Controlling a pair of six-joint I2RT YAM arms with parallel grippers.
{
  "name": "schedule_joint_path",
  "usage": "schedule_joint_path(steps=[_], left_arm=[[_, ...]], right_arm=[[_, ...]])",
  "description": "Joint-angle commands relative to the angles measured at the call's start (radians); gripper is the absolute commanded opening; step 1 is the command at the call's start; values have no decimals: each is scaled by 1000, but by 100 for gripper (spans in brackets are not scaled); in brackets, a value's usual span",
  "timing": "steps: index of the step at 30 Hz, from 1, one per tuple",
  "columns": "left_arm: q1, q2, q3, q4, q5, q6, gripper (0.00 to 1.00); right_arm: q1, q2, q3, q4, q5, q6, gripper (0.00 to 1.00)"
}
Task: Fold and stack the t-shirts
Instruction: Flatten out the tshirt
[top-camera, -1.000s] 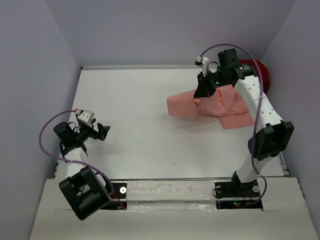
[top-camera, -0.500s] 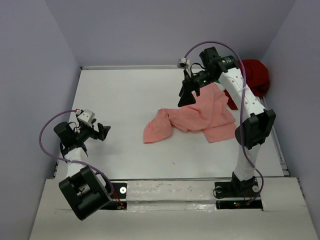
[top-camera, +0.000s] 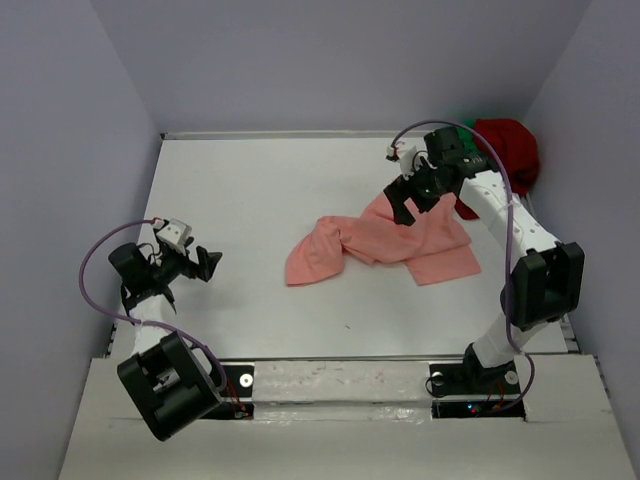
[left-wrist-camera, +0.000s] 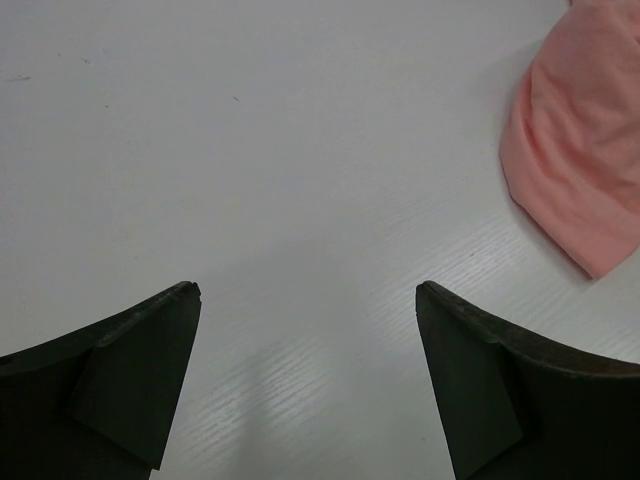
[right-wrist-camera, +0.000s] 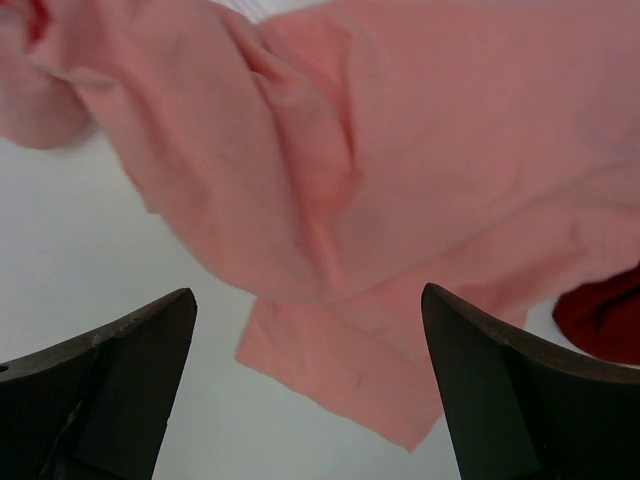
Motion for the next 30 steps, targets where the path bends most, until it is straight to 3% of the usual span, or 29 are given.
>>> schedule_joint_path(steps=[1, 4, 9, 21, 26, 27, 30], left_arm=[[-11, -19, 7, 9, 21, 22, 99], [-24, -16, 19, 0, 4, 17, 99], [-64, 0, 57, -36, -23, 19, 99], [-236, 242, 463, -458, -99, 126, 99], [-302, 256, 496, -483, -134, 100, 99], [-328, 253, 495, -483, -145, 93, 99], [-377, 247, 499, -506, -165, 82, 99]], right_arm=[[-86, 0, -124, 210, 246, 60, 96], [-192, 35, -187, 256, 248, 74, 87], [-275, 81, -230, 293, 264, 81, 87], [-303, 69, -290, 289, 272, 97, 88], [-312, 92, -310, 284, 261, 101, 85], [-323, 97, -309, 284, 261, 101, 83], [-333, 120, -295, 273, 254, 106, 46]])
